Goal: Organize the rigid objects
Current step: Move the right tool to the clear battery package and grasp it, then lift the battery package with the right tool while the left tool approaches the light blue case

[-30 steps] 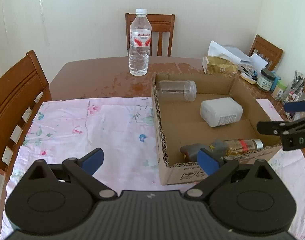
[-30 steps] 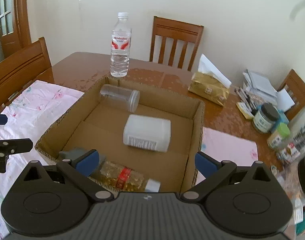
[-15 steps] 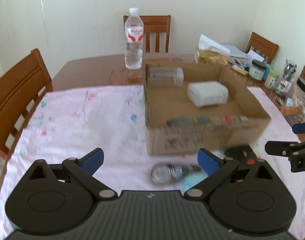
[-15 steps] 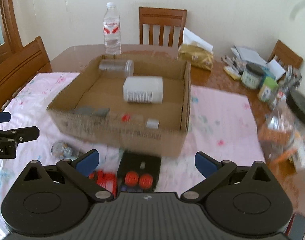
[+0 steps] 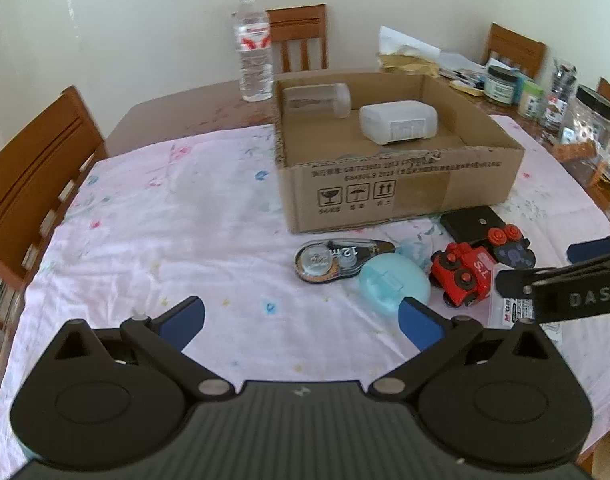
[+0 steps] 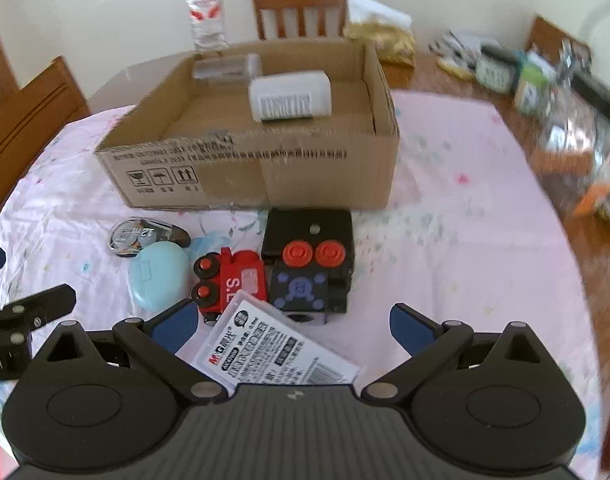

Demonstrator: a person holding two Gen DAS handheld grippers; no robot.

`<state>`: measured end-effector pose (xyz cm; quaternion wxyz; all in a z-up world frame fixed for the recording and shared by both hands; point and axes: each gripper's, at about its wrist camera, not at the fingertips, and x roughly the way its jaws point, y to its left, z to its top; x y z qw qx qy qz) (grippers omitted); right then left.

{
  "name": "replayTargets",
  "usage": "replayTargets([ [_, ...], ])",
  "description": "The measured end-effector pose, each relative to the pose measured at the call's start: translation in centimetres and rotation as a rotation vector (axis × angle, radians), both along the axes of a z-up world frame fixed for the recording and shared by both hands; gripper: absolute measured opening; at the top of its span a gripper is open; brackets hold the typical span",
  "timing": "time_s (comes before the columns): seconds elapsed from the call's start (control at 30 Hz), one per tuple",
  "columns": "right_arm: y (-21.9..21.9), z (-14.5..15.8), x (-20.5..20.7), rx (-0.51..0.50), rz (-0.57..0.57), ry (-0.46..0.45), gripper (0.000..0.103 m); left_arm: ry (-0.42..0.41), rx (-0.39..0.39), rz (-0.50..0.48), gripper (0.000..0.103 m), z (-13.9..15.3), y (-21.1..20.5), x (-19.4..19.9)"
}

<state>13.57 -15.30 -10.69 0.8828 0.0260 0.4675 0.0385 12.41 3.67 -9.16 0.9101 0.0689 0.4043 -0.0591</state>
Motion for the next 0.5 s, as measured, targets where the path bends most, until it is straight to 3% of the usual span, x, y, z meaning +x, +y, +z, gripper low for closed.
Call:
replayTargets([
  [0.27,0.5,-1.5,-0.3,-0.006,-0.108,0.06,0.103,0.016,-0.042,-0.12,0.103,-0.8,-0.1,1.9],
  [0.5,0.2,-2.8,-1.3,-0.078,-0.139,0.095,0.103,0.026,-0.046,-0.143,0.102,-1.4,-0.9,3.8],
])
